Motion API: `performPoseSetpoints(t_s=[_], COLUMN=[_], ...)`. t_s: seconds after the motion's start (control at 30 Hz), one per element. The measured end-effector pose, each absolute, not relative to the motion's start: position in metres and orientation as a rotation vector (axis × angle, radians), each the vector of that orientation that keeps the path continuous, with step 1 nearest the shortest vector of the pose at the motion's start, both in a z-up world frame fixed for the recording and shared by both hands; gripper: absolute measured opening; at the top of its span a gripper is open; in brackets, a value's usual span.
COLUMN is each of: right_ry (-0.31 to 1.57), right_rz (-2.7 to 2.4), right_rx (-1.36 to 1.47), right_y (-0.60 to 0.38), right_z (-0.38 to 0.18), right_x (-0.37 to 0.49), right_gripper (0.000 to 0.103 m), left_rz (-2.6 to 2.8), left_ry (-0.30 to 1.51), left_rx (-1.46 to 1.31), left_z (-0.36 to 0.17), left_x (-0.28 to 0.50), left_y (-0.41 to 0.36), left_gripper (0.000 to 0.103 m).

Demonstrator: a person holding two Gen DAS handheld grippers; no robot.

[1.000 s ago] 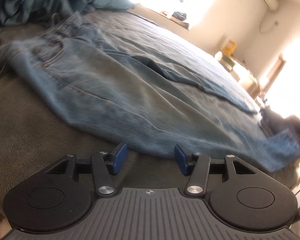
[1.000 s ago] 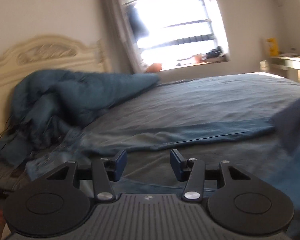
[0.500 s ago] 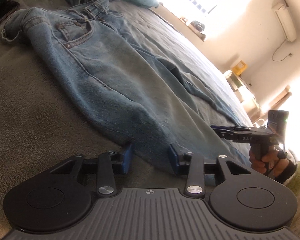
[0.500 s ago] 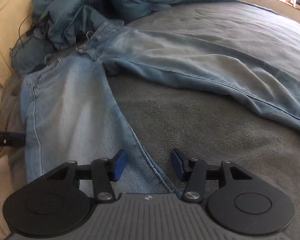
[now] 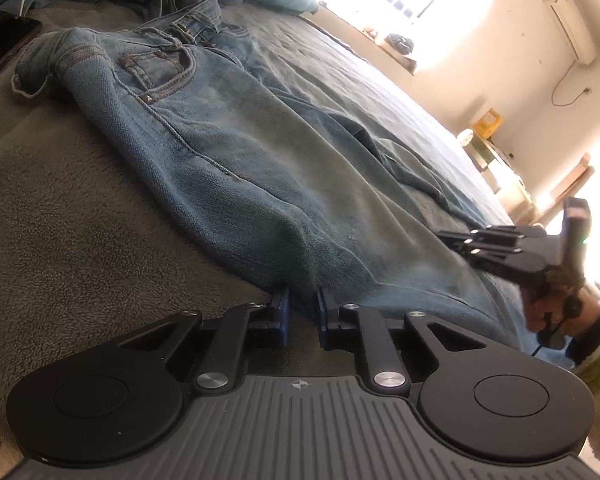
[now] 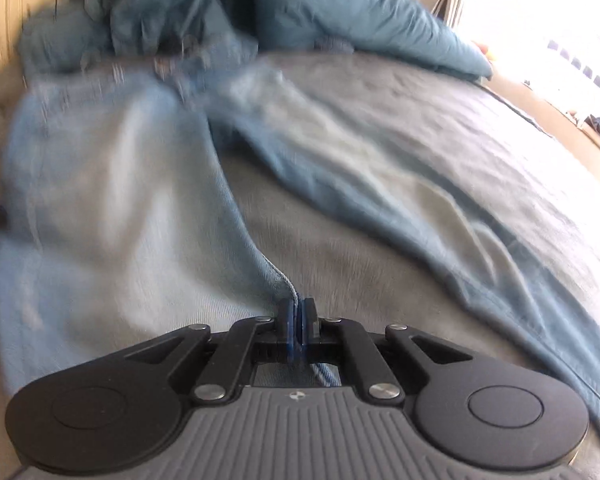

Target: Fold clothes

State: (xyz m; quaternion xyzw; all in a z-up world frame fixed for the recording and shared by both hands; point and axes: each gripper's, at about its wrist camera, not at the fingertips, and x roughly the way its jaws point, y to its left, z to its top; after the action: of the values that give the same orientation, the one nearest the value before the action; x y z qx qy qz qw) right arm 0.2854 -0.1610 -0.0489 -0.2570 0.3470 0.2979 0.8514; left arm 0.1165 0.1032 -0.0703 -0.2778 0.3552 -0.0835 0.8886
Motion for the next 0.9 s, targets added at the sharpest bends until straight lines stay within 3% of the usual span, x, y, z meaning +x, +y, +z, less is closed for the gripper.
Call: performPoseSetpoints(t_s=[0.17,0.3,0.43,0.6,0.63,0.7,0.77,0.8,0.83,0.9], right_ry=[0.652,0.517,0.424,0.383,0.395,0.443,0.506,0.531,0.543,0.554], right_rz=[0.527,0.548,0.723,0.847,0.834,0.803,0.774,0.769,0.764,0.767], right_rx=[-0.493,-0.459,-0.472,-0.614,-0.63,-0.634,-0.624,-0.588,-0.556,-0.492], right_y=[-0.173,-0.175,-0.137,-0.059,-0.046,-0.032,-0.022,-0.022,-0.024,-0.025], right_z=[-0.031,0.001,0.007,-0.027,-0.034,-0.045,-0.056,-0.056,-0.051,-0.037], right_x=[0.267,0.216,0.153,0.109,0.11,0.118,0.124,0.128,0.128,0.125], right_gripper=[0.027,0.029,0.043,0.044,0.044,0.043,0.038,0.032,0.007,0.004], left_rz=[-0.166,-0.108,-0.007,0.081,0.092,0.099,0.085,0.073,0.062,0.049], left_ry=[0.705,0.651,0.636,0.662,0.67,0.667,0.659,0.654,0.643,0.613], left_rx=[-0.559,-0.579,-0.609,-0.563,-0.569,-0.585,-0.621,-0.643,-0.659,-0.67], left_z=[-0.06,-0.051,-0.045,-0.041,-0.042,-0.044,-0.047,-0.047,-0.045,-0.038], left_x=[0.101,0.091,0.108,0.131,0.133,0.134,0.13,0.127,0.124,0.116], left_y=[0.114,0.14,0.166,0.176,0.178,0.181,0.188,0.193,0.198,0.206], left_gripper=[0.016,0.036,0.037,0.033,0.031,0.015,0.011,0.007,0.002,0.0])
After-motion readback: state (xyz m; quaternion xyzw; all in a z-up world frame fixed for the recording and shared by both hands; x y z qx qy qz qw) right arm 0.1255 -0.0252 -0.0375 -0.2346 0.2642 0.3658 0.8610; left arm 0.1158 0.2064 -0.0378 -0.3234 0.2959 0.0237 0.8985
